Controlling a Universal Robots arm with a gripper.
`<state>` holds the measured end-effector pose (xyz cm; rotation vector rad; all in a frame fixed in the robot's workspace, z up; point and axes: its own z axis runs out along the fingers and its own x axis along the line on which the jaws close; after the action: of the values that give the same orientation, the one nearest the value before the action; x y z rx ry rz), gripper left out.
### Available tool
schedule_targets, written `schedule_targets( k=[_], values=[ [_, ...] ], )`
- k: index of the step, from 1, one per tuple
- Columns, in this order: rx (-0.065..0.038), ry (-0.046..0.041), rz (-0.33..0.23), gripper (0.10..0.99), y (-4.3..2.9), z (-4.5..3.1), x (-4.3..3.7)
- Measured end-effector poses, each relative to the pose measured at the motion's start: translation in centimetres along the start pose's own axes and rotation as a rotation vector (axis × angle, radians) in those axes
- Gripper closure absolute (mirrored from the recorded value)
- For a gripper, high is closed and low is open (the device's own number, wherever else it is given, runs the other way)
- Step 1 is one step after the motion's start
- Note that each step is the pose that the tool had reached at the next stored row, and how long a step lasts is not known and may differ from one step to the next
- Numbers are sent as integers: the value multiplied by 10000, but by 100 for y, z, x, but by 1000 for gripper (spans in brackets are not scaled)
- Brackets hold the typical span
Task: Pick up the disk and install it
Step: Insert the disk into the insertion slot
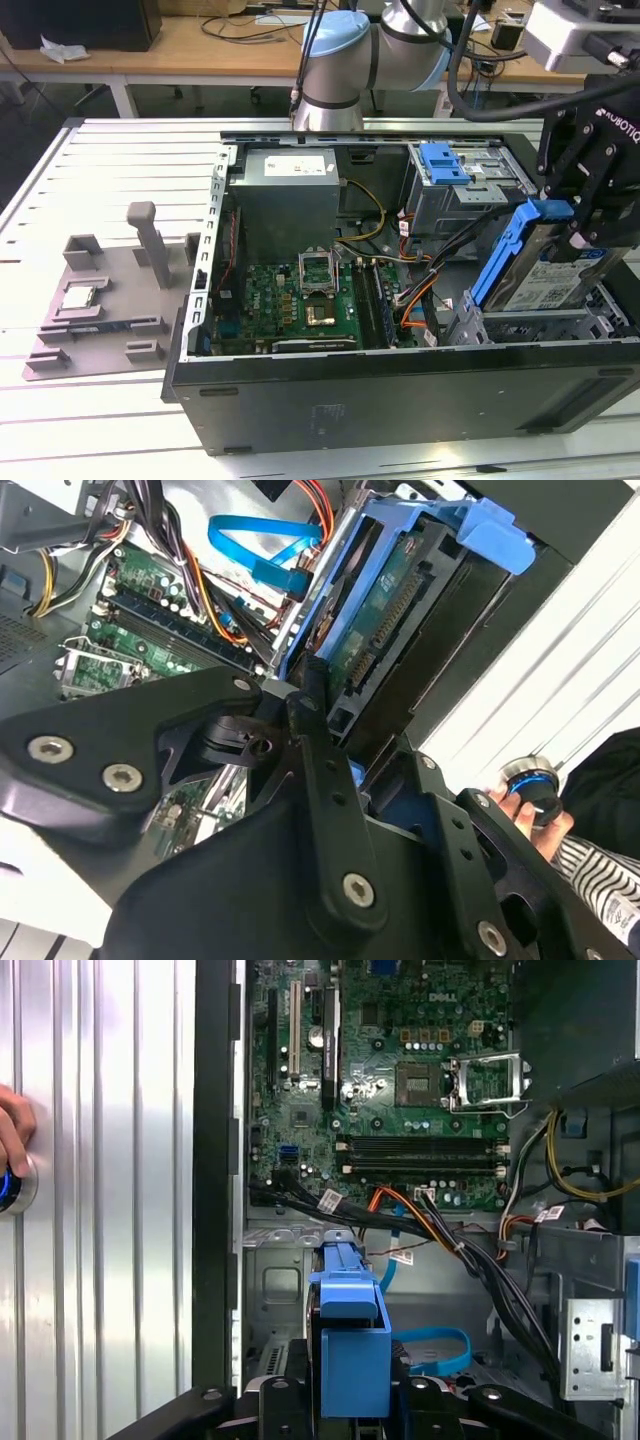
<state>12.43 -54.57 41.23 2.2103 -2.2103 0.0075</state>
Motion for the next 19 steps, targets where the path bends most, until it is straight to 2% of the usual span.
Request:
schedule_targets(
  k=[4, 8, 11, 13, 15, 16, 19],
  values=[
    [0, 1, 0, 722, -1, 70, -1],
    [1, 18, 0, 722, -2, 226, -3],
    [-1, -33, 0, 722, -2, 255, -3],
    [-1, 6, -2, 714, -2, 238, -4],
    [1, 3, 0, 714, -2, 240, -3],
    [0, -2, 1, 651, -2, 242, -3],
    [0, 0, 0, 651, -2, 242, -3]
  ],
)
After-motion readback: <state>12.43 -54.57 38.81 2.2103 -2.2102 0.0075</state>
